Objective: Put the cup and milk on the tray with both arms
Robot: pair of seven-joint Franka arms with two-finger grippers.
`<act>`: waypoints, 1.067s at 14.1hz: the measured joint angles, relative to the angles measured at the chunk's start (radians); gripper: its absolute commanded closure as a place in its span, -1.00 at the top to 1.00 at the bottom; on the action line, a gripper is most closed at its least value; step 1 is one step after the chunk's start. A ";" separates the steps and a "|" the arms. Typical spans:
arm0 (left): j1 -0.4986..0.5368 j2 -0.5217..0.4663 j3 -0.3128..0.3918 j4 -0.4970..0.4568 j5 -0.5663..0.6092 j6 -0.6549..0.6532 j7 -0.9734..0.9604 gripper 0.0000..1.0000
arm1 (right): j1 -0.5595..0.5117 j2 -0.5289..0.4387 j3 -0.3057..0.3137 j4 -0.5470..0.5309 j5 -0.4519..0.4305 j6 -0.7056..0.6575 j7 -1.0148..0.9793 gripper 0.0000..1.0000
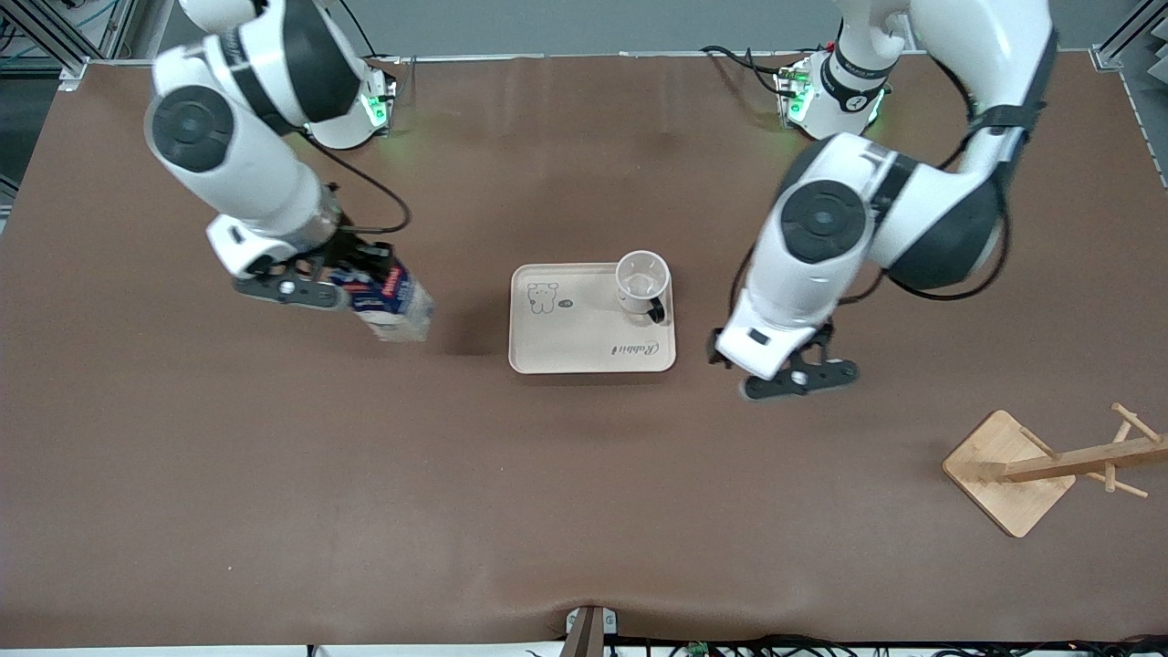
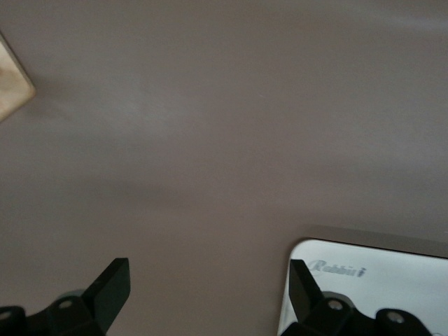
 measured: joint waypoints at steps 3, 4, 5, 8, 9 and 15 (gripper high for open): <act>0.084 -0.051 -0.001 0.006 0.000 -0.061 0.118 1.00 | 0.082 0.149 0.000 0.136 0.020 0.000 0.000 -0.50; 0.110 -0.071 -0.001 0.007 0.000 -0.080 0.162 1.00 | 0.102 0.196 0.000 0.174 0.023 0.000 0.000 -0.50; 0.135 -0.091 -0.001 0.007 -0.001 -0.099 0.201 1.00 | 0.119 0.242 -0.001 0.209 0.036 0.000 0.000 -0.50; 0.182 -0.145 -0.001 0.008 -0.001 -0.150 0.254 1.00 | 0.159 0.349 -0.001 0.280 0.127 -0.007 0.019 -0.51; 0.185 -0.161 -0.001 0.008 -0.002 -0.167 0.257 1.00 | 0.171 0.374 -0.002 0.296 0.138 -0.008 0.038 -0.51; 0.197 -0.233 0.002 0.009 -0.023 -0.296 0.357 1.00 | 0.234 0.459 -0.003 0.381 0.144 -0.061 0.105 -0.44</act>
